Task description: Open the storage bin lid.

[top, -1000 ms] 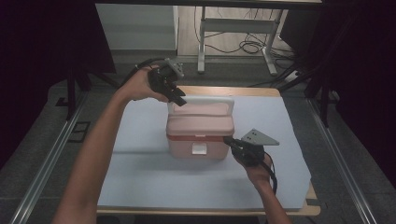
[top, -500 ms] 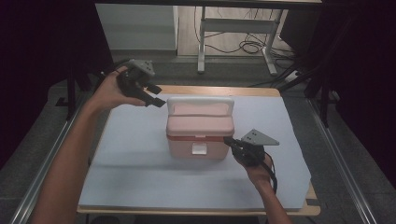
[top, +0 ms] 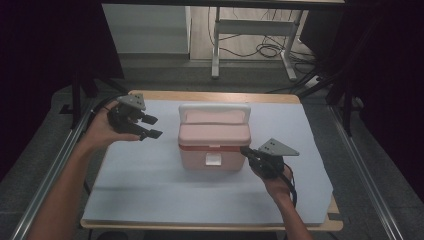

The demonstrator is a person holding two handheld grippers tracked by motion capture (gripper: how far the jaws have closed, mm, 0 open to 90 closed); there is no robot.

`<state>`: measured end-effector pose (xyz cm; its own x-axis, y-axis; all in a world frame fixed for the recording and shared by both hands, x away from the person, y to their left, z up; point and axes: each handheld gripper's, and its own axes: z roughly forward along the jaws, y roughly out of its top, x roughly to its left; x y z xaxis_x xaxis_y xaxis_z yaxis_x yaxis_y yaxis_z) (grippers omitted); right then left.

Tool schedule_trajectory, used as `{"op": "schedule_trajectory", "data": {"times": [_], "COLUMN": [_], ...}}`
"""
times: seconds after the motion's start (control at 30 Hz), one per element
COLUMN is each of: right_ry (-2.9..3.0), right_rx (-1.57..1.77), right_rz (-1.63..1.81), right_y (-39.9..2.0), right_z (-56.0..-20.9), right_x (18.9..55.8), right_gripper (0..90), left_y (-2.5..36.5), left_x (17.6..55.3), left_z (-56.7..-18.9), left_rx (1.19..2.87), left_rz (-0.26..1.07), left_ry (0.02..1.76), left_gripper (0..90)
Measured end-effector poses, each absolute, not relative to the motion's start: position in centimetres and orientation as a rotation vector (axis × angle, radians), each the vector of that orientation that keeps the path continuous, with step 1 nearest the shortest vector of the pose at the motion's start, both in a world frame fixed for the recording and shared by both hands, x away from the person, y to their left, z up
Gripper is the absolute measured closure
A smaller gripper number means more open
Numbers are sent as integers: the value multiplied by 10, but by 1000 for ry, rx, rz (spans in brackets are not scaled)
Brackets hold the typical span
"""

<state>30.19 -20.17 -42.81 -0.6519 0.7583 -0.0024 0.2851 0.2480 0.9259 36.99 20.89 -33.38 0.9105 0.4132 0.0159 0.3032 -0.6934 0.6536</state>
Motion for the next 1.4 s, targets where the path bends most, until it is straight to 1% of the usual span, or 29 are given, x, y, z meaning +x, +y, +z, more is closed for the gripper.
{"op": "schedule_trajectory", "data": {"times": [0.4,0.73,0.87,1.1,1.17,1.4], "right_ry": [2064,2057,2057,2057,2056,2055], "right_rx": [953,952,949,951,949,950], "right_rz": [1390,1388,1385,1386,1385,1384], "right_y": [-202,-200,-200,-201,-201,-201], "right_z": [-429,-430,-430,-429,-429,-429], "right_x": [302,303,304,304,304,303], "right_gripper": [900,900,900,900,900,900], "left_y": [212,216,217,210,206,193], "left_x": [359,353,352,346,343,334], "left_z": [-380,-397,-401,-405,-405,-401], "left_rx": [2327,2300,2311,2289,2292,2291], "left_rz": [183,167,184,202,207,216], "left_ry": [590,612,610,606,594,569], "left_gripper": [529,576,632,849,891,900]}}
